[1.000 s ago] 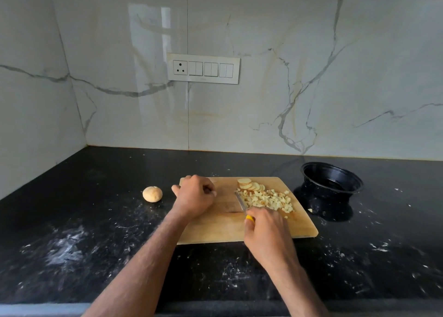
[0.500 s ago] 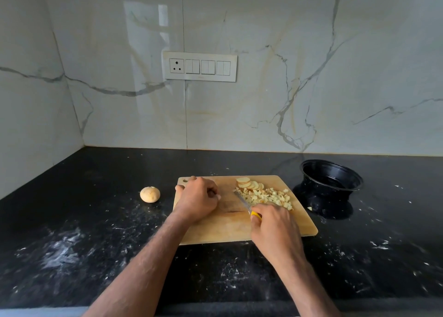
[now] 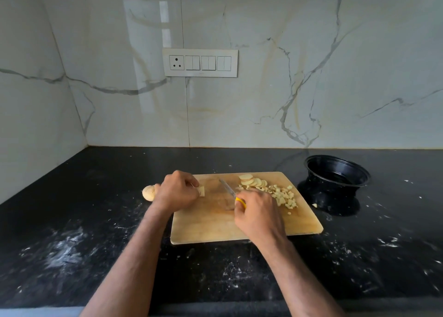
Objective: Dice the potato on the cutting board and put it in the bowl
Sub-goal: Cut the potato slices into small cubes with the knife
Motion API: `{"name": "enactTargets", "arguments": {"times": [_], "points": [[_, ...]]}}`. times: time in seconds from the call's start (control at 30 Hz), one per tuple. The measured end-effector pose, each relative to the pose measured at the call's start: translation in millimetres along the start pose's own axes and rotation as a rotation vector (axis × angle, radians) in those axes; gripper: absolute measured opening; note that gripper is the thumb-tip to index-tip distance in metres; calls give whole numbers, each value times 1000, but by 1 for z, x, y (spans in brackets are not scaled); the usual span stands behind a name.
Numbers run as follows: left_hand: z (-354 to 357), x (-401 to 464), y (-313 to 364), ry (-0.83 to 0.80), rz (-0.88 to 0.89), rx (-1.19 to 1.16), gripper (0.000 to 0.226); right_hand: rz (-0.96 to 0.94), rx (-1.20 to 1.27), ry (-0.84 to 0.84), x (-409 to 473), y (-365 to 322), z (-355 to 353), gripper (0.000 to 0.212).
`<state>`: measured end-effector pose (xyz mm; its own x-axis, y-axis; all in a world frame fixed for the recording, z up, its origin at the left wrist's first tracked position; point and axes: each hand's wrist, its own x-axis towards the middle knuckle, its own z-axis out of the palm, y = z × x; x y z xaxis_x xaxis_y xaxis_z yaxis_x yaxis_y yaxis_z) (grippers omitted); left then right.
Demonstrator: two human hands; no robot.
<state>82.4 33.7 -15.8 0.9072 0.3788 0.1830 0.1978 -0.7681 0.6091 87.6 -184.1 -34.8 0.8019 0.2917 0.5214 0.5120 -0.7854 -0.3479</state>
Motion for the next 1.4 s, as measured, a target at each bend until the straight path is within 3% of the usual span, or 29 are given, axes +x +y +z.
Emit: {"name": "enactTargets", "arguments": {"times": [0.27,0.47,0.6,0.73,0.93,1.17,1.4], "points": [[7,-1,2,-48,33,173,31,-50,13,-5,-10,-1,0,18],[28,-9,24,-48,147,48,20,-4,11,4,-13,-2,-1,21],[36,-12,33,-33,182,41,26,20,15,9,-13,0,-1,24],[32,-10,28,-74,195,10,11,13,21,-7,-14,-6,1,27],[42,-14,34,21,114,34,33,19,-33,-21,-14,-17,3,25],[45,-15,39,4,148,29,12,24,-58,-20,-13,-15,1,27],[47,-11,35,-19,148,20,20,12,-61,-35,-11,-16,2,27]]}}
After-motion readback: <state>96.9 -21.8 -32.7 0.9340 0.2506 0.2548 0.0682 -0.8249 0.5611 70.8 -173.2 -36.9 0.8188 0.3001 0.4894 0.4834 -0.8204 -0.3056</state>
